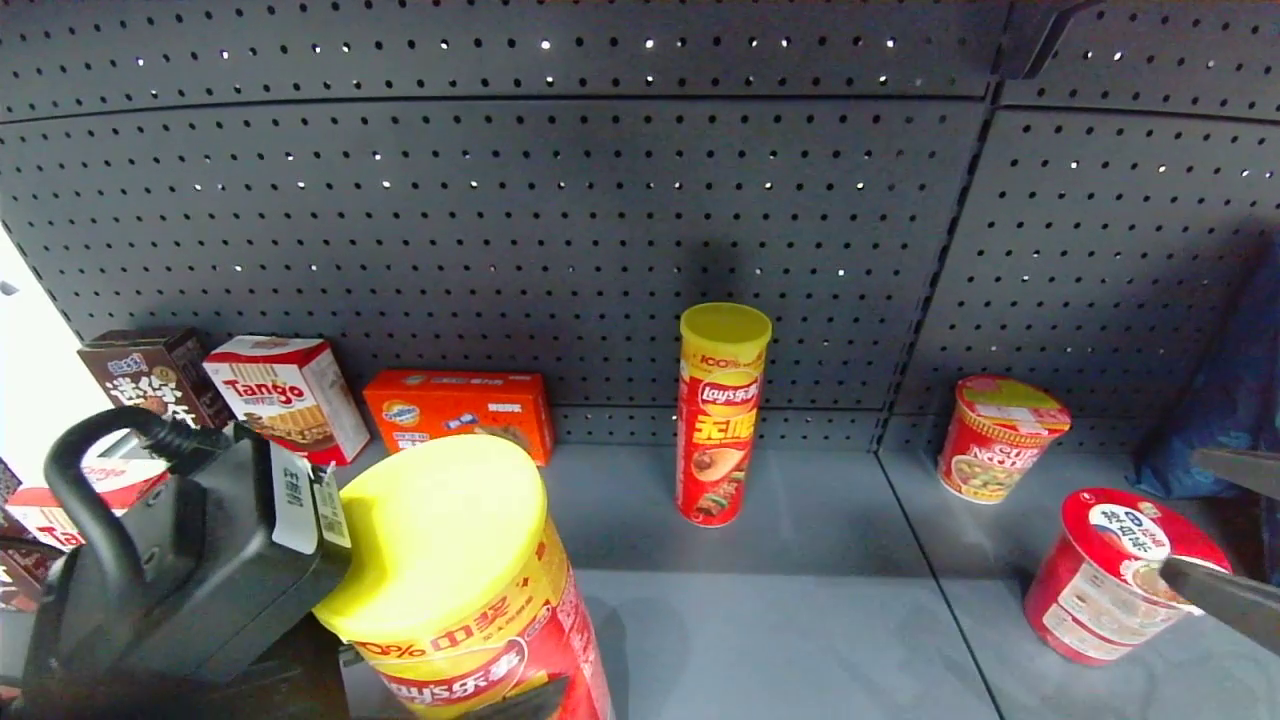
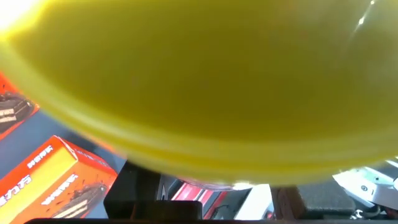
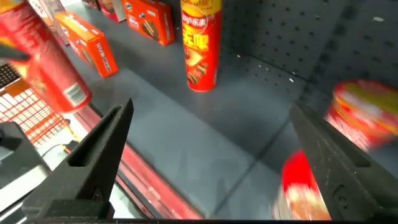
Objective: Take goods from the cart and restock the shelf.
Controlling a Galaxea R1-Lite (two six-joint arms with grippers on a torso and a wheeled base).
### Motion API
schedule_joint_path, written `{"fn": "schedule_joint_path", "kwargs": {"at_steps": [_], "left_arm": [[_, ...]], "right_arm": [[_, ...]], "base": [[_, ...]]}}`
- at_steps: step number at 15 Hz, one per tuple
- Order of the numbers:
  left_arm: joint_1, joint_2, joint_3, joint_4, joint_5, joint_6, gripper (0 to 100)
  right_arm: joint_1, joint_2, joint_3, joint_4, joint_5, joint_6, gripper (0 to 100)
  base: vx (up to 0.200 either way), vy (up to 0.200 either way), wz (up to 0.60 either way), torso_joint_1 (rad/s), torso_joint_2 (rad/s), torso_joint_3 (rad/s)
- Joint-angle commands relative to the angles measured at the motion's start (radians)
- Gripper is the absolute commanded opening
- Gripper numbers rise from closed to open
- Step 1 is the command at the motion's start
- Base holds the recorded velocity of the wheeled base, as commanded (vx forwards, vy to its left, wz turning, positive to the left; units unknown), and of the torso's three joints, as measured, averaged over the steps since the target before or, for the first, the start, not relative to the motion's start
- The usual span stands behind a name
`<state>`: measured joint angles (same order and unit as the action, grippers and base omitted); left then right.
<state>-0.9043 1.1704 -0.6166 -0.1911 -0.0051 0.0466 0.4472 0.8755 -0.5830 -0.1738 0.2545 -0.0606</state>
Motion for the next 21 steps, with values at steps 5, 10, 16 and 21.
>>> {"fn": "schedule_joint_path", "kwargs": {"at_steps": [5, 10, 16, 21], "left_arm": [[0.008, 0.014, 0.000, -0.001, -0.001, -0.005, 0], [0.016, 0.020, 0.006, -0.011, -0.016, -0.011, 0], [0.015, 0.021, 0.018, -0.011, -0.049, -0.059, 0], [0.016, 0.037, 0.012, -0.005, -0.087, -0.057, 0]], "right_arm": [[0.042, 0.323, -0.147, -0.052, 0.002, -0.051, 100], [0.091, 0.559, -0.279, -0.144, 0.081, -0.113, 100], [0.053, 0.777, -0.327, -0.360, 0.232, -0.113, 100], [0.044, 0.844, -0.359, -0.395, 0.281, -0.116, 100]], "base": [[0.000, 0.000, 0.00, 0.000, 0.00, 0.000], [0.000, 0.000, 0.00, 0.000, 0.00, 0.000], [0.000, 0.000, 0.00, 0.000, 0.00, 0.000], [0.000, 0.000, 0.00, 0.000, 0.00, 0.000]]}}
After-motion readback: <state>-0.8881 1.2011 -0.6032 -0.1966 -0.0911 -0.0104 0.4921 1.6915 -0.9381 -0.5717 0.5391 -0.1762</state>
